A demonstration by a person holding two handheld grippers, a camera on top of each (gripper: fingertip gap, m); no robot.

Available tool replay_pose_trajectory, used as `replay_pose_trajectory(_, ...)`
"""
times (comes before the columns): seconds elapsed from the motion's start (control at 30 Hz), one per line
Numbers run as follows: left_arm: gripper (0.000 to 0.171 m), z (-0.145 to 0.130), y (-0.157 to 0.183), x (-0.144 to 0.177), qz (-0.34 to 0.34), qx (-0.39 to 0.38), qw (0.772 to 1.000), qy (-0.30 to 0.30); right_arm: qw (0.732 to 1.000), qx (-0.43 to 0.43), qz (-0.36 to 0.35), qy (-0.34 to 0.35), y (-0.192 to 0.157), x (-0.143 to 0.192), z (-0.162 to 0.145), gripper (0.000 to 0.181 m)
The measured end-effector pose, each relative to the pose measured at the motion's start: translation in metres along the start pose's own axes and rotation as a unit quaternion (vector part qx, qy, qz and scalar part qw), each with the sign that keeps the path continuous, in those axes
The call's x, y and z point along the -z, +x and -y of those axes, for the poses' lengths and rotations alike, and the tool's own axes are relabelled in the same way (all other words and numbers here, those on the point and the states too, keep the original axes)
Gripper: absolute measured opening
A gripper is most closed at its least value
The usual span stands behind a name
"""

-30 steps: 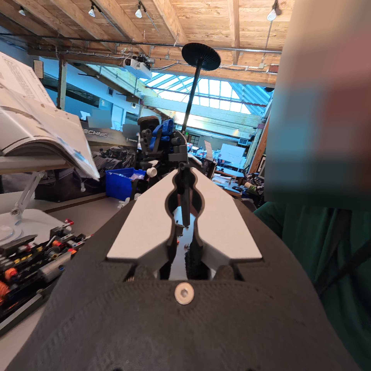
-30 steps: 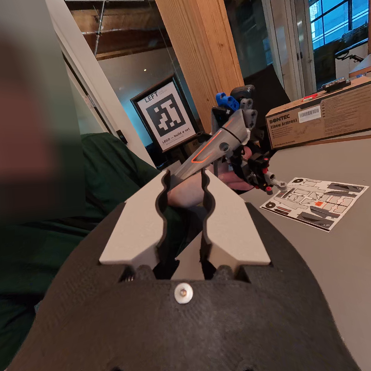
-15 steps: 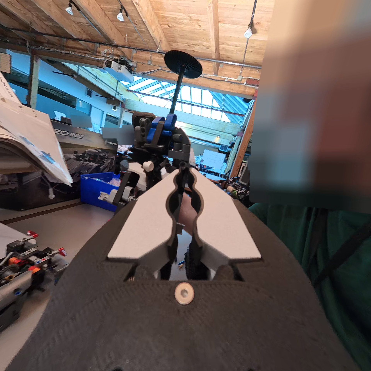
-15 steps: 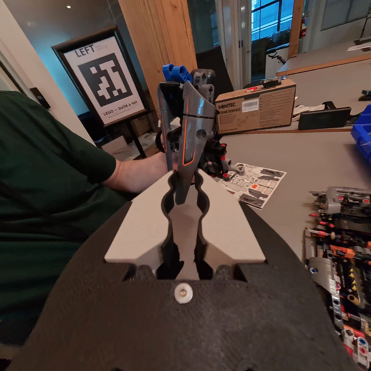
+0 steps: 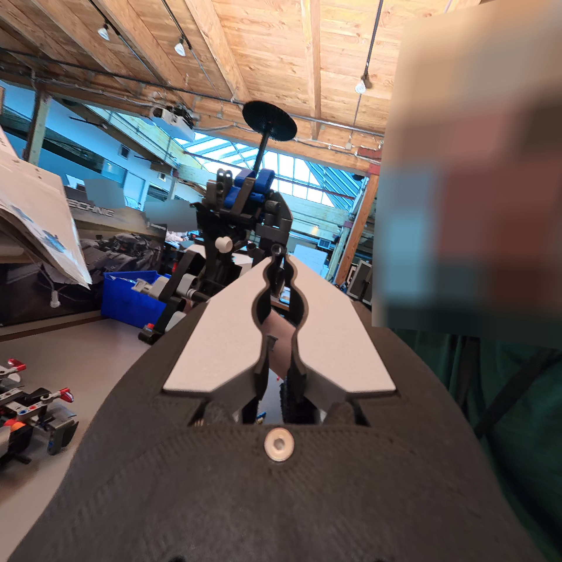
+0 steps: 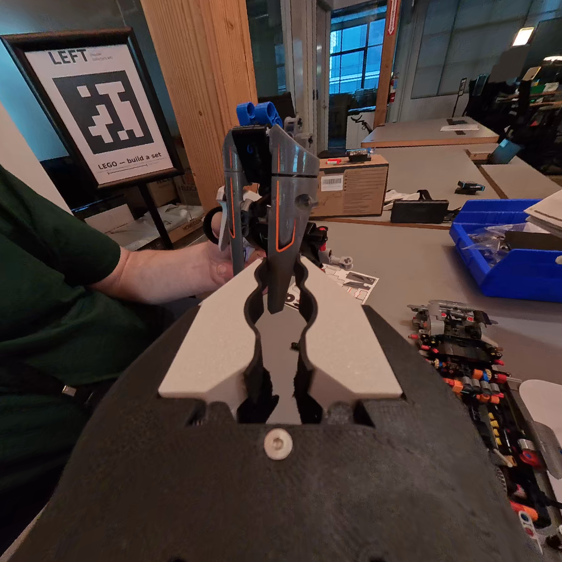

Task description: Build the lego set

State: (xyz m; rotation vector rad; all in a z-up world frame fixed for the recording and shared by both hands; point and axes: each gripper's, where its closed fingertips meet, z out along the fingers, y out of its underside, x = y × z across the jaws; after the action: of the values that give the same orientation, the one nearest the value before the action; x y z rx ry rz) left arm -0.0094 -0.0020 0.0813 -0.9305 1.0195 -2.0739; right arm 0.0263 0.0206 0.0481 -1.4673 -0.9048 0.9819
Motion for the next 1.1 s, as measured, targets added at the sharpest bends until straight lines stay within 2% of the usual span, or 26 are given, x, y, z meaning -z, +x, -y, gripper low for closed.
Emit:
replay_pose_trajectory(0.2,0.013,0.008,0.0,0.004,0.02,-0.032,0.999,0.017,0.999,0.022,-0.031,0.016,0.002,-0.005,0.008,0.015)
replay_pose_trajectory(0.47,0.027,0.016,0.0,0.005,0.035,-0.06,0.997,0.039,0.997,0.016,-0.037,0.058,-0.001,-0.009,0.021,0.014)
replay_pose_trajectory(0.8,0.037,0.015,-0.019,0.004,0.111,-0.116,0.986,0.033,0.996,0.024,-0.047,0.078,-0.006,-0.014,0.029,0.011)
replay_pose_trajectory(0.9,0.04,0.011,-0.025,0.003,0.131,-0.138,0.982,0.021,0.995,0.029,-0.048,0.081,-0.007,-0.014,0.03,0.004)
replay_pose_trajectory(1.0,0.036,0.013,-0.026,0.003,0.139,-0.14,0.98,0.025,0.996,0.016,-0.042,0.076,-0.007,-0.016,0.029,0.004)
replay_pose_trajectory(1.1,0.018,0.012,-0.034,0.005,0.154,-0.129,0.979,0.02,0.997,0.008,-0.039,0.073,-0.004,-0.015,0.024,0.005)
